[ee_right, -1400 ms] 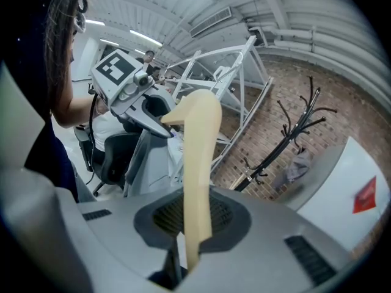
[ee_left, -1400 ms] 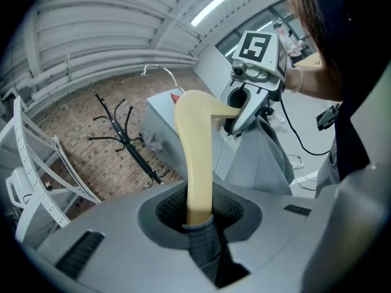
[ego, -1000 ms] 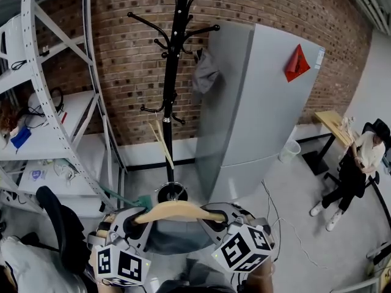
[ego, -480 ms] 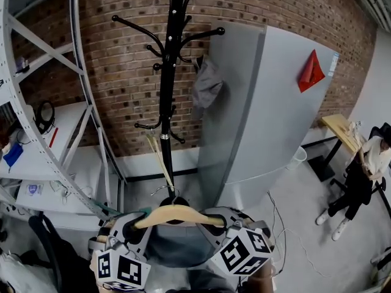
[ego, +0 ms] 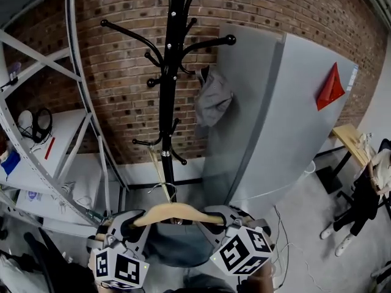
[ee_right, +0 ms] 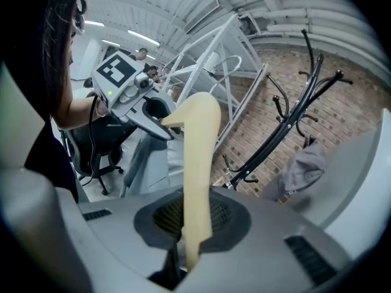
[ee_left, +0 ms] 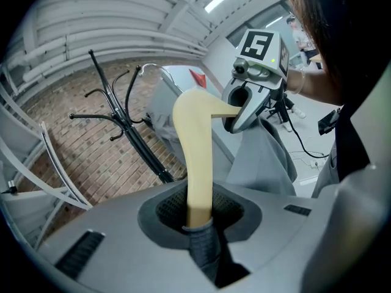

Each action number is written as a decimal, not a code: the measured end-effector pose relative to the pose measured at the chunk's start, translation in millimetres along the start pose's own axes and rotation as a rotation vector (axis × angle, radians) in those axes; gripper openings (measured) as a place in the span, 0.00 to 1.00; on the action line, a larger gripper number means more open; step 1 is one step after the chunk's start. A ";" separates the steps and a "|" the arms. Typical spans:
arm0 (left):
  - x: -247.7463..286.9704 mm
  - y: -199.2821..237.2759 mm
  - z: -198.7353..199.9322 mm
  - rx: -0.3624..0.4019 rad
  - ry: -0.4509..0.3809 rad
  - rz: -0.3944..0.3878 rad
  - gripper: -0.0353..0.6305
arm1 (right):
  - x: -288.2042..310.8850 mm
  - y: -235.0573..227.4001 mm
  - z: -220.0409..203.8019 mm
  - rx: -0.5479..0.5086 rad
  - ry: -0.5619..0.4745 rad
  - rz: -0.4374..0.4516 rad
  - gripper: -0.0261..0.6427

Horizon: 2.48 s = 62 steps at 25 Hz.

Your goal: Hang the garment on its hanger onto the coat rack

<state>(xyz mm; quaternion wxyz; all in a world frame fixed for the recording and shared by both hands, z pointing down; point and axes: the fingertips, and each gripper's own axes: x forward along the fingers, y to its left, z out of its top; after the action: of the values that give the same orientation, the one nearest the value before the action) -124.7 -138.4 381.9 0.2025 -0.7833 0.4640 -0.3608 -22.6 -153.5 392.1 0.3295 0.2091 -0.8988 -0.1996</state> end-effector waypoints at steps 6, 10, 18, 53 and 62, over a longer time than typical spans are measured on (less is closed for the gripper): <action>27.7 21.6 3.3 -0.001 0.014 0.030 0.16 | 16.8 -34.5 -1.9 -0.031 -0.020 0.014 0.10; 38.3 36.6 5.6 0.008 0.013 0.049 0.16 | 26.0 -51.1 2.6 -0.053 -0.034 0.014 0.10; 48.9 73.1 13.4 0.047 -0.031 0.073 0.16 | 35.9 -78.1 21.5 -0.053 -0.077 -0.011 0.10; 114.0 217.7 39.3 0.143 -0.125 0.119 0.16 | 86.4 -205.7 81.7 -0.058 -0.121 -0.079 0.10; 153.9 223.4 21.9 0.112 -0.110 0.058 0.16 | 116.4 -222.3 62.8 -0.016 -0.075 -0.065 0.10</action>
<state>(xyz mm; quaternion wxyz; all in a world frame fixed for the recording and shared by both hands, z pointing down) -190.4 -382.0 279.9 0.2817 -0.7756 0.4536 -0.3366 -91.7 -383.8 296.8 0.2905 0.2278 -0.9017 -0.2251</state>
